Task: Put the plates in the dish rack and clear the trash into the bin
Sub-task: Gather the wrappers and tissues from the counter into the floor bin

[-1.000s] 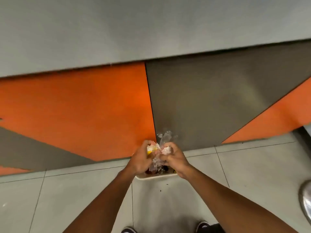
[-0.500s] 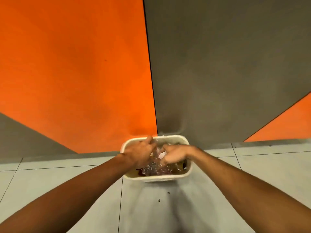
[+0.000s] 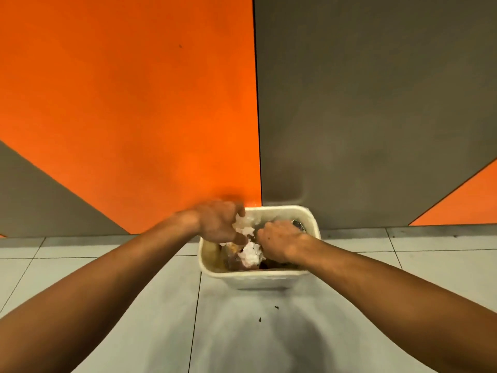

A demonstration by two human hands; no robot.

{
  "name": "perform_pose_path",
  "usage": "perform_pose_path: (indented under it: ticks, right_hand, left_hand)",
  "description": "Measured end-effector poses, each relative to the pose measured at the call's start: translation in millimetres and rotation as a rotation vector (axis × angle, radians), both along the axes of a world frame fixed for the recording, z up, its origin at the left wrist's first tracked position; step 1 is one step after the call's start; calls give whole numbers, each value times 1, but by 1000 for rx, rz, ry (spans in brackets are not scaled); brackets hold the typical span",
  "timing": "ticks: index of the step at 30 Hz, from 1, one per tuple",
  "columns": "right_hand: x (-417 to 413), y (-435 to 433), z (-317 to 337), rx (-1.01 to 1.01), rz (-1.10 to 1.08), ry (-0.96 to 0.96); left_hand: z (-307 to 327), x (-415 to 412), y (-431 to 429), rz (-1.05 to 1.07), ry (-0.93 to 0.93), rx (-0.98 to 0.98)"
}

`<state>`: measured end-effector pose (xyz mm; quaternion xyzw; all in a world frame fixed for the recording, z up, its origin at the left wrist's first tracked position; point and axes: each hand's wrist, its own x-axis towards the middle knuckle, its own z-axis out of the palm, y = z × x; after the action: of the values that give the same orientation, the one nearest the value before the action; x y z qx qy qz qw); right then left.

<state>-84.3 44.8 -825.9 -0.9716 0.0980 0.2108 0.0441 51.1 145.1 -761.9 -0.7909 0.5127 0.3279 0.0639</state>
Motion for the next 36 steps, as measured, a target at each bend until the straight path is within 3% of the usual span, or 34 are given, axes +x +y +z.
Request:
perform_pose_path:
  ticks: [2, 6, 8, 12, 15, 20, 24, 27, 32, 36]
  right_hand:
    - [4, 1, -9, 92, -36, 34]
    - [12, -16, -11, 529, -319, 249]
    - [15, -23, -13, 631, -379, 346]
    - [12, -21, -25, 660, -417, 453]
    - [13, -18, -24, 602, -430, 386]
    - [9, -12, 20, 467, -388, 218]
    - [-8, -11, 73, 492, -453, 108]
    - [-28, -8, 124, 537, -547, 41]
    - [-59, -1, 235, 610, -625, -65]
    - [-81, 4, 347, 647, -662, -196]
  left_hand:
    - [-3, -11, 2, -40, -24, -89]
    - [-58, -35, -3, -169, -58, 31]
    - [-89, -38, -7, -160, -90, 32]
    - [-122, -32, -11, -146, -111, 161]
    - [-112, -24, -14, -119, -79, 222]
    - [-58, -17, -15, -33, 20, 262]
    - [-4, -27, -7, -112, -79, 276]
    - [48, -33, 9, 50, -109, 132]
    - [157, -62, 36, 432, 173, -260]
    - [271, -100, 52, 536, 339, -550]
